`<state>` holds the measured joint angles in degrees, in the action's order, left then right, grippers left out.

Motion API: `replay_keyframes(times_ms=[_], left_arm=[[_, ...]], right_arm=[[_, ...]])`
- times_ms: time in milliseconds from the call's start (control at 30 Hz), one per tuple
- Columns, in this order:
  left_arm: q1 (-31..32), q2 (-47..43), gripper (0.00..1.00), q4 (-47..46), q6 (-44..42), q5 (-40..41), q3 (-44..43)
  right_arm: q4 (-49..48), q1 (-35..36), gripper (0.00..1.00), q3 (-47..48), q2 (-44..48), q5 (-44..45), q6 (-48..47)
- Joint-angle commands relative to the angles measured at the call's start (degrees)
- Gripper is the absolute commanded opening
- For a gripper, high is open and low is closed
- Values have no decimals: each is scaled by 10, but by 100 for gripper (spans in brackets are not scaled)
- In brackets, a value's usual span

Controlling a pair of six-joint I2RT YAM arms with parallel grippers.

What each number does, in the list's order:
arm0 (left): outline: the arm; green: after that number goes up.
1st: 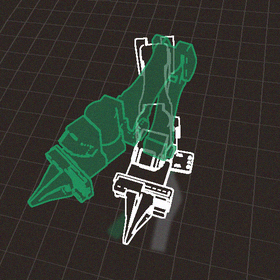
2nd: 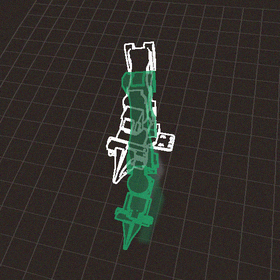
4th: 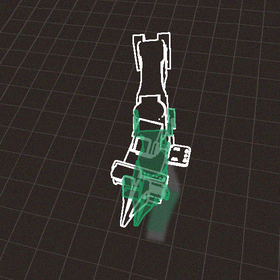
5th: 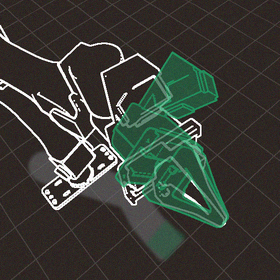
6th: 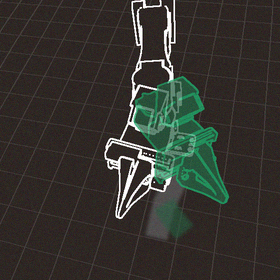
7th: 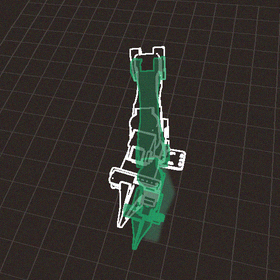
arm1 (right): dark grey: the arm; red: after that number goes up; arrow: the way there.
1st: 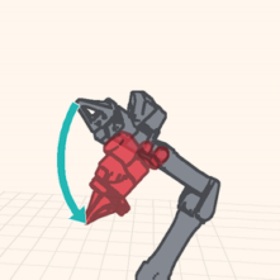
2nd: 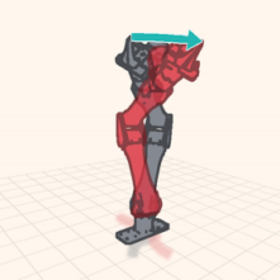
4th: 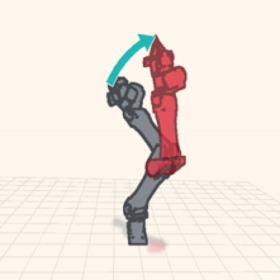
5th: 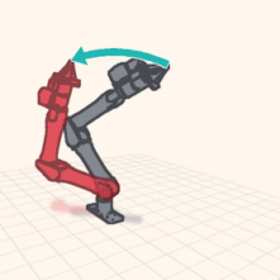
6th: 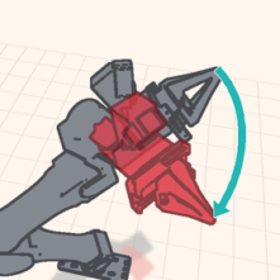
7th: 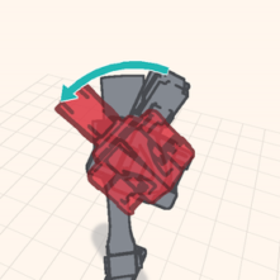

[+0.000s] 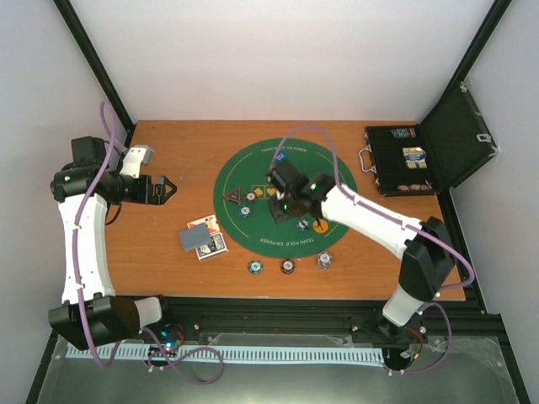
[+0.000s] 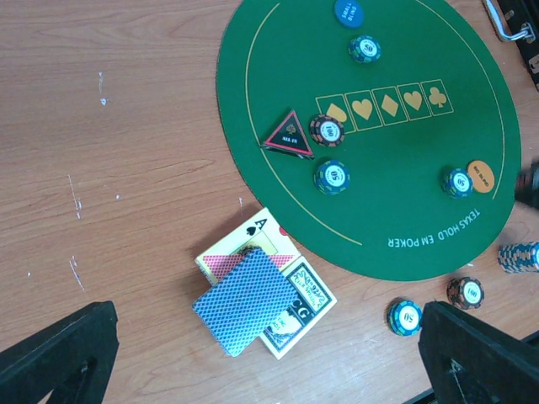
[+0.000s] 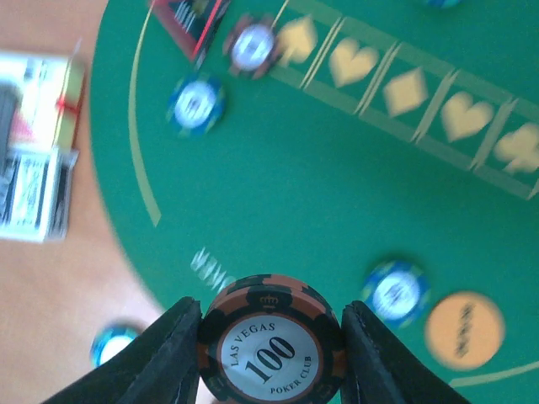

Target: Distribute texas hold em gaming equipment

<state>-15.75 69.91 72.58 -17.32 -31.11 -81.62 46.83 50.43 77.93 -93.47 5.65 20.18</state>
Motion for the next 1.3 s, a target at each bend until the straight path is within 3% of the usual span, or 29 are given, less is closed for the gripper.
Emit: replay_keyframes(times_ms=[0, 200, 400, 600, 1267], left_arm=[[-4, -6, 100, 12, 5, -6, -24], [-3, -4, 100, 11, 2, -9, -22], [-3, -1, 100, 14, 0, -17, -25], [-3, -5, 100, 12, -7, -20, -22], [-4, 8, 100, -4, -14, -19, -1]], right_arm=[[19, -83, 29, 92, -62, 14, -56], [16, -158, 28, 227, -194, 11, -76], [46, -188, 27, 385, -348, 23, -90], [64, -213, 27, 497, -439, 12, -85], [58, -249, 27, 606, -566, -9, -70]])
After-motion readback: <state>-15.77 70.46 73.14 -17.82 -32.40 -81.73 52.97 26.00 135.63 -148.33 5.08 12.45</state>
